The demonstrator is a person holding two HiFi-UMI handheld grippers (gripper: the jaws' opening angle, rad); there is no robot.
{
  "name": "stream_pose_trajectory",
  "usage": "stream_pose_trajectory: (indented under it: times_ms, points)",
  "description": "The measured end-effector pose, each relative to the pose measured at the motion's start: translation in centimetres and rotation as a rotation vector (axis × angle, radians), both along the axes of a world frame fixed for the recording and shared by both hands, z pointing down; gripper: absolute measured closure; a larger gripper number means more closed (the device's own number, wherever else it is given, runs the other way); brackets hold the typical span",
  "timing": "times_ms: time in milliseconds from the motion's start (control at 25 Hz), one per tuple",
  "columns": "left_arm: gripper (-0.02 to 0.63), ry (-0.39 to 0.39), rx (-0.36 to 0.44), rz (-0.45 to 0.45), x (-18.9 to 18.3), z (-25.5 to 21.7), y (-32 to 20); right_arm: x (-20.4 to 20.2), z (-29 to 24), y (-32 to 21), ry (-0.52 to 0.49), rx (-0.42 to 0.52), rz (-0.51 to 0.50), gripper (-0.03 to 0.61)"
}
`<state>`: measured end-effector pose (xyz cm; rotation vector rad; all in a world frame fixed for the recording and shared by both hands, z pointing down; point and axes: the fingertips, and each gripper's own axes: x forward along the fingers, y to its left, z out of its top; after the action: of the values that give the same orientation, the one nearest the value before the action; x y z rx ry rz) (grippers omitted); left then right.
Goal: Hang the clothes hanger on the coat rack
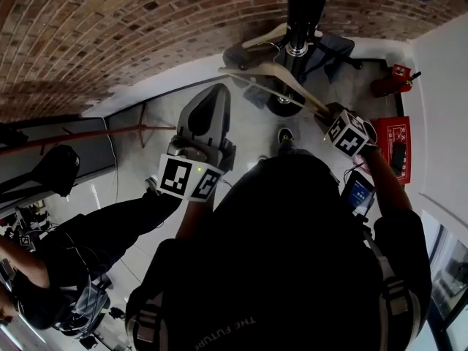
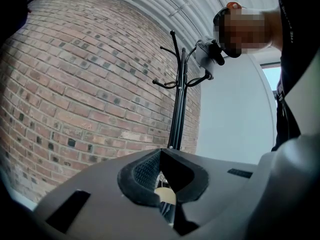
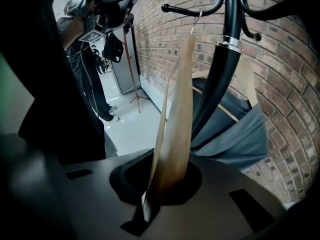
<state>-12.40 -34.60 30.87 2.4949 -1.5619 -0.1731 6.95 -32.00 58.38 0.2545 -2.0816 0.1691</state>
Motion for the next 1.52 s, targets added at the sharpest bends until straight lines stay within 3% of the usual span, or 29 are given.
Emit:
stream_pose_trajectory:
  times_ms: [520, 720, 1120, 1360, 1520]
  points:
    - [0.600, 0.014, -0.011, -0.021, -1.3, 0.4, -0.3, -0.2, 1.2, -0.8, 0.038, -0.011, -0.010, 0.561]
    - [0.600, 0.020, -0.007, -0.014, -1.7, 0.2, -0.2, 0.0, 1.5, -1.5, 0.058, 0.006, 0.029, 0.560]
    - [0.600, 0.019, 0.009, -0.005, -1.6, -0.2, 0.1, 0.6, 1.0, -2.5, 0.001, -0.037, 0.117, 0.556]
    - [0.600, 0.025, 0.016, 0.003, -1.8, -0.5, -0.2, 0.2, -1.1, -3.6, -0.015, 0.005, 0.106, 0.475]
    - [0.600, 0.027, 0.027, 0.014, -1.5, -0.7, -0.2, 0.5, -2.0, -4.2, 0.022, 0.057, 0.072, 0.462]
